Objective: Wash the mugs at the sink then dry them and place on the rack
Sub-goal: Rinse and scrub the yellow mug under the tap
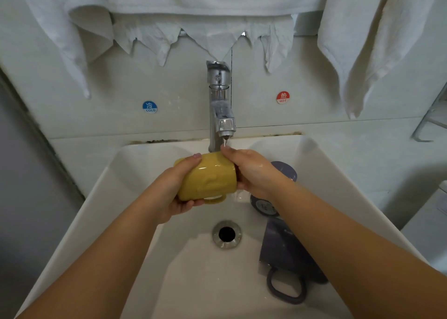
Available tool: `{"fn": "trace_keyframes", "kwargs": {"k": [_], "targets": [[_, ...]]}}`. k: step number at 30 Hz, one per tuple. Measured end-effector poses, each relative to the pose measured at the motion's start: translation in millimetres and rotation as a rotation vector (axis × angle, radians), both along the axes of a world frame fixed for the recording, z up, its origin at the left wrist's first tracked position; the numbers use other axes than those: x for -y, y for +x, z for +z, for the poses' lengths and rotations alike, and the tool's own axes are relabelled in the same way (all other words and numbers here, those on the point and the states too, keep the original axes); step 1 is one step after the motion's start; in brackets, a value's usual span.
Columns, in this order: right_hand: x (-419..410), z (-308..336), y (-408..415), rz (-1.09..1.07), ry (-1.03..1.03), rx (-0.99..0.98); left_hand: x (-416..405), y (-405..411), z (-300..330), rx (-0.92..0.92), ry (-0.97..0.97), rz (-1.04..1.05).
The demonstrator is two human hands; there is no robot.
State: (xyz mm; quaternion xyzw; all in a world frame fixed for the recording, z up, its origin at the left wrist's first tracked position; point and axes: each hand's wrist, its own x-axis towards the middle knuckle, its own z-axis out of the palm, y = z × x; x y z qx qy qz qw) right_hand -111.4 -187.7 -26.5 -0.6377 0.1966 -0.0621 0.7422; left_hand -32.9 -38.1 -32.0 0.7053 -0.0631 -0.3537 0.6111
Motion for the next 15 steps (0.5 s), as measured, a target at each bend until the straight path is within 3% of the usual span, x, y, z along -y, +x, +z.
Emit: {"fn": "trace_keyframes", "kwargs": {"k": [4, 9, 15], "targets": [[2.8, -0.1, -4.4, 0.209, 0.033, 0.043, -3.6, 4.9, 1.0, -0.056, -0.031, 0.044], [1.7, -2.7, 3.4, -0.038, 0.038, 0.032, 4.2, 0.3, -0.3, -0.001, -0.029, 0.043], [7.6, -2.2, -3.2, 0.167, 0.022, 0.033, 2.8, 4.5, -0.5, -0.017, -0.057, 0.115]]}}
